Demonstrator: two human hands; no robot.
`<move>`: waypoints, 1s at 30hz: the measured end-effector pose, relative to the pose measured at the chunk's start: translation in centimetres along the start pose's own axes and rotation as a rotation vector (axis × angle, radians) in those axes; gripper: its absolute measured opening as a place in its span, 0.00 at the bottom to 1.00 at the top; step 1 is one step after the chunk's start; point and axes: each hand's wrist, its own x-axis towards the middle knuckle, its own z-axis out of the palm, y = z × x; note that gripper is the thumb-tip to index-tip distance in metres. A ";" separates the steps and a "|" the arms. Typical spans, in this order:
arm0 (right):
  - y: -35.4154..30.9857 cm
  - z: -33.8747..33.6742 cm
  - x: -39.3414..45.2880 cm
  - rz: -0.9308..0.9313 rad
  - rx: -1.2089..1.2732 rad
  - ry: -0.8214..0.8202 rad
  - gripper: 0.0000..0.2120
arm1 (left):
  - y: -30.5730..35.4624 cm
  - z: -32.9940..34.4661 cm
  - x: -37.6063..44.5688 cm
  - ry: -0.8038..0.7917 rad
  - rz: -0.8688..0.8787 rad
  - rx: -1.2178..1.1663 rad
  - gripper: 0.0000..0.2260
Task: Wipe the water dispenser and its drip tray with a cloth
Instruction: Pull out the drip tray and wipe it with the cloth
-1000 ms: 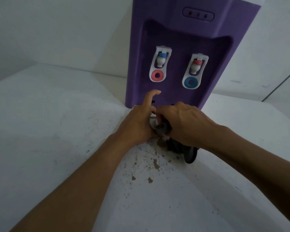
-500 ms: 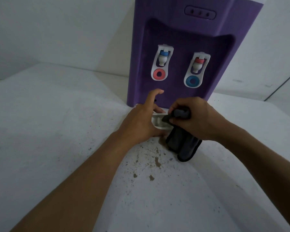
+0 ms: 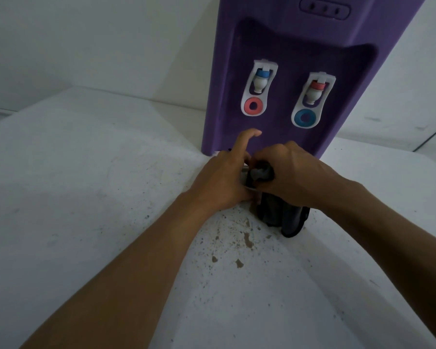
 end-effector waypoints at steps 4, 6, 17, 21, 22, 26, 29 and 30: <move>-0.7 0.3 -0.2 -0.016 -0.024 0.079 0.11 | 0.0 -0.1 0.0 -0.006 -0.008 -0.019 0.52; -1.1 0.7 -0.8 -0.003 -0.054 0.123 0.12 | 0.0 -0.1 0.0 -0.007 -0.006 -0.013 0.52; -0.7 -0.4 0.1 -0.086 -0.116 -0.047 0.09 | -0.5 0.0 0.1 -0.016 0.036 -0.055 0.53; 0.3 -0.3 0.4 -0.009 0.053 -0.028 0.07 | -0.5 0.0 0.1 -0.021 0.012 -0.073 0.52; 0.2 -0.1 0.3 -0.012 0.038 -0.012 0.07 | -0.5 0.0 0.1 -0.020 0.012 -0.068 0.52; 0.2 -0.1 -0.2 -0.041 -0.016 -0.027 0.06 | -0.4 0.0 0.1 -0.037 0.001 -0.052 0.51; 0.5 -0.3 -0.9 -0.062 -0.063 -0.061 0.07 | -0.1 -0.2 0.0 -0.054 0.001 -0.043 0.51; 0.4 -0.3 -1.0 -0.074 -0.070 -0.065 0.08 | -0.1 -0.3 0.0 -0.052 0.004 -0.041 0.51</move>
